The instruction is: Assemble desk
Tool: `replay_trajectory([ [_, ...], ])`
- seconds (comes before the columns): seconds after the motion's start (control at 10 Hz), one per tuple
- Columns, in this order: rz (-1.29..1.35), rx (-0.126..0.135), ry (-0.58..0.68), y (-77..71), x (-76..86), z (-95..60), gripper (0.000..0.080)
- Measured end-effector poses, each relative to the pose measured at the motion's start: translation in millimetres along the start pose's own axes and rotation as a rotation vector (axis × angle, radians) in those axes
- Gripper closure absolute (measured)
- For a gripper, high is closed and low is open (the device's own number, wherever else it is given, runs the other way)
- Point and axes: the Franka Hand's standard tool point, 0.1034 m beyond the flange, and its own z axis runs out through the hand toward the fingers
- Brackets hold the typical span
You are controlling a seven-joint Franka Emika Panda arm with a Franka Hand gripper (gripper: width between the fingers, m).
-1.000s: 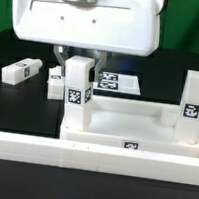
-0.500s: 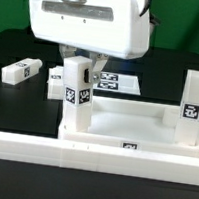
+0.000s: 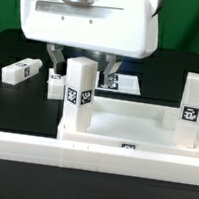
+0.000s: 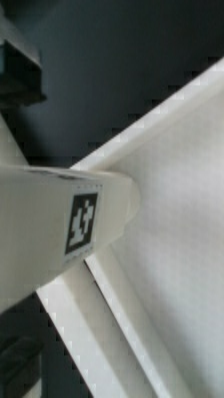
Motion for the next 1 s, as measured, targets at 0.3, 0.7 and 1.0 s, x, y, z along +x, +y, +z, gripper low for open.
replay_trajectory([
  [0.3,-0.250,-0.003,0.003,-1.4,2.1,-1.8,0.0150],
  [0.7,-0.634,-0.020,-0.010,-2.1,1.6,-2.7,0.0150],
  [1.0,-0.821,-0.020,-0.013,-0.9,0.8,-1.7,0.0150],
])
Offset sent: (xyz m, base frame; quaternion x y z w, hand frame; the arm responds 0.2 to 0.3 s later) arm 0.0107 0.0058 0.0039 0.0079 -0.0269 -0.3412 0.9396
